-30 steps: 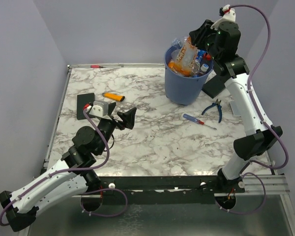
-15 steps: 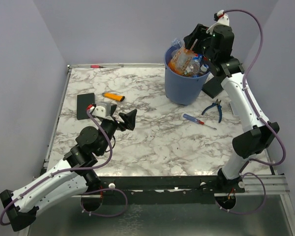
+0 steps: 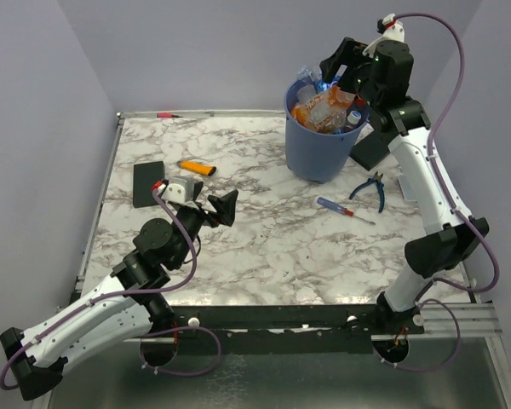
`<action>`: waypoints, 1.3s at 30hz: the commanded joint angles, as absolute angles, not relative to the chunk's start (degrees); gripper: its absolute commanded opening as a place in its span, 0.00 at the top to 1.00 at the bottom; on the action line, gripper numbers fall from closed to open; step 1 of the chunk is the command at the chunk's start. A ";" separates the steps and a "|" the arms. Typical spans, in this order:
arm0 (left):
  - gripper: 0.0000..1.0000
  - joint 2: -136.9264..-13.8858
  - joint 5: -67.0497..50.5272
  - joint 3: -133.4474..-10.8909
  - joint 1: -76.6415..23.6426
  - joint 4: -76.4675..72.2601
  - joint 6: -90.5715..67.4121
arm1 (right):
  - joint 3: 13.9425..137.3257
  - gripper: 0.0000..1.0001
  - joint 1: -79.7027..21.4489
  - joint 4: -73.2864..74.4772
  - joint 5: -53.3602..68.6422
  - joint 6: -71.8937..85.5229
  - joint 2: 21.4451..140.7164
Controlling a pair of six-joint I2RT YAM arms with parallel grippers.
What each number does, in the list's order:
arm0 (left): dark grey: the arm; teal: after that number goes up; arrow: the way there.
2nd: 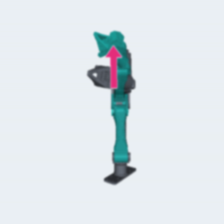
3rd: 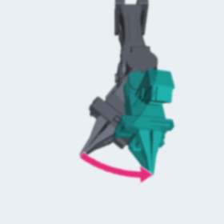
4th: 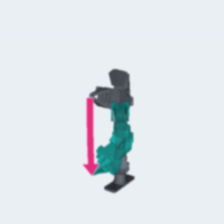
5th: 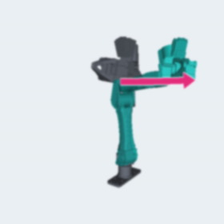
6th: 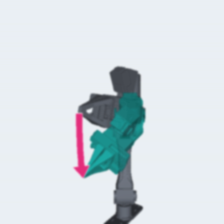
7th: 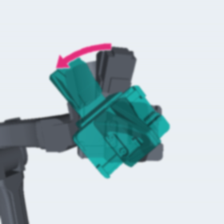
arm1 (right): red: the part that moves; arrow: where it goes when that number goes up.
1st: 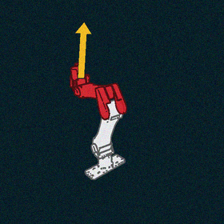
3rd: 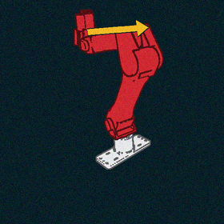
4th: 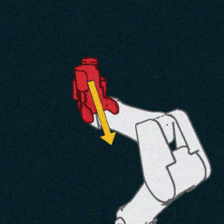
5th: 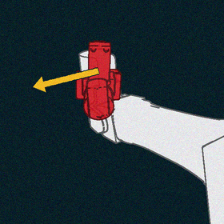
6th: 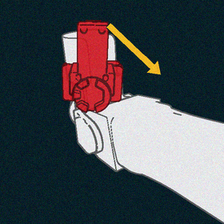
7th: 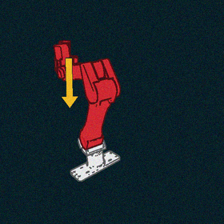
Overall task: Put the plastic bottles in the bin
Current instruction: Place the plastic bottle in the trash bin, then reset both arms
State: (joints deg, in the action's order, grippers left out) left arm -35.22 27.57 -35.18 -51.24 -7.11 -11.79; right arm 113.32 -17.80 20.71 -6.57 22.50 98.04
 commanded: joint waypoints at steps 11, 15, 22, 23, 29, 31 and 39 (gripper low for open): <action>0.01 -36.67 27.50 -35.99 -51.45 -6.57 -14.75 | 110.24 0.19 -17.86 24.98 -8.90 21.41 85.25; 0.01 -36.86 26.98 -36.23 -51.48 -6.49 -15.98 | 108.98 0.19 -17.92 25.58 -9.65 20.52 83.21; 0.01 -37.73 33.09 -36.73 -51.50 -5.89 -19.58 | 93.25 0.19 -17.85 18.20 -3.70 20.89 69.68; 0.01 -38.39 35.50 -37.17 -51.46 -5.45 -20.51 | 90.19 0.19 -17.90 16.63 -1.34 21.10 67.12; 0.01 -49.55 51.28 -47.29 -51.48 8.90 -32.59 | 78.30 0.19 -17.86 12.34 12.96 22.85 52.50; 0.01 -53.05 52.90 -51.26 -51.46 15.47 -38.12 | 75.55 0.19 -17.93 12.24 17.10 23.26 48.40; 0.01 -51.20 54.27 -50.84 -51.42 21.18 -50.47 | 61.74 0.19 -17.87 13.86 22.10 27.46 33.03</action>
